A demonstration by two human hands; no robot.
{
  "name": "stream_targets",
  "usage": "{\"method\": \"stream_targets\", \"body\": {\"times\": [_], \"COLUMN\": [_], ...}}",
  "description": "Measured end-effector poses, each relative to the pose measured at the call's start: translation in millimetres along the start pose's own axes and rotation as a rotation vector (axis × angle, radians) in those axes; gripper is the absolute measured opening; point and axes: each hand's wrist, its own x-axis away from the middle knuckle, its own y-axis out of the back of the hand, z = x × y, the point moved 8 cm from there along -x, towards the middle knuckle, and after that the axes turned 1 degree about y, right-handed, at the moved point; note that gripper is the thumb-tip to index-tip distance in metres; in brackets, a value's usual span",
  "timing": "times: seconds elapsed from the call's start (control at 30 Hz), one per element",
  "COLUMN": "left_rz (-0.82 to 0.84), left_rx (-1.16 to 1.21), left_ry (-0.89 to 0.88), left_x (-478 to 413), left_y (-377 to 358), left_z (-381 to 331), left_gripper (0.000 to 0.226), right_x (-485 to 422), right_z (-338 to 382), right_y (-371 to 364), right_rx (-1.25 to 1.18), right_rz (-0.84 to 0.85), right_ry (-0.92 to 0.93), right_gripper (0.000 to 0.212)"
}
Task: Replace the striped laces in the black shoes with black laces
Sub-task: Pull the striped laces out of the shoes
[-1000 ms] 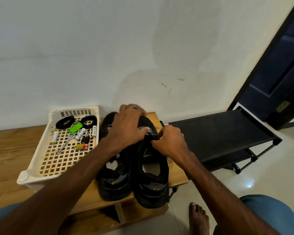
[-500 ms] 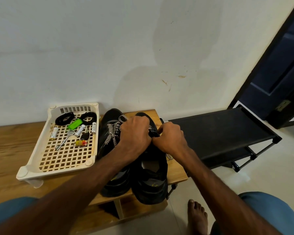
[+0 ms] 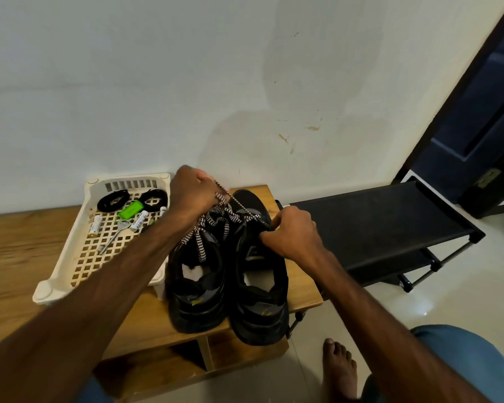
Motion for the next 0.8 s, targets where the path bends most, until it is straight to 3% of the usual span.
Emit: {"method": "stream_targets", "body": {"times": [0.07, 0.13, 0.27, 0.4, 0.5, 0.63, 0.8], "left_rz": [-0.085, -0.04, 0.12, 0.3, 0.292, 0.243, 0.18], "left_rx": [-0.017, -0.17, -0.511, -0.811, -0.933, -0.882, -0.887], "left_ry": [-0.071, -0.186, -0.454, -0.666, -0.641, -0.482, -0.458], "left_x": [2, 9, 33, 57, 57, 51, 52], "left_y": [6, -7, -43, -75, -73, -64, -67], "left_z": [-4, -9, -22, -29, -27, -22, -25], "left_gripper": [0.018, 0.008, 0.049, 0.047, 0.043, 0.033, 0.022], "right_x": [1, 1, 2, 3, 3, 5, 4], "right_z": [0, 0, 2, 7, 8, 10, 9], "right_y": [0, 1, 2, 3, 3, 3, 1], "right_rx": [0.003, 0.003, -0.002, 0.02, 0.024, 0.05, 0.058], "right_rz": [-0.001, -0.005, -0.026, -0.062, -0.044, -0.033, -0.019], "right_ry": [0.001, 0.007, 0.021, 0.044, 0.037, 0.043, 0.045], "right_gripper": [0.027, 0.028, 0.031, 0.024, 0.027, 0.028, 0.029]}}
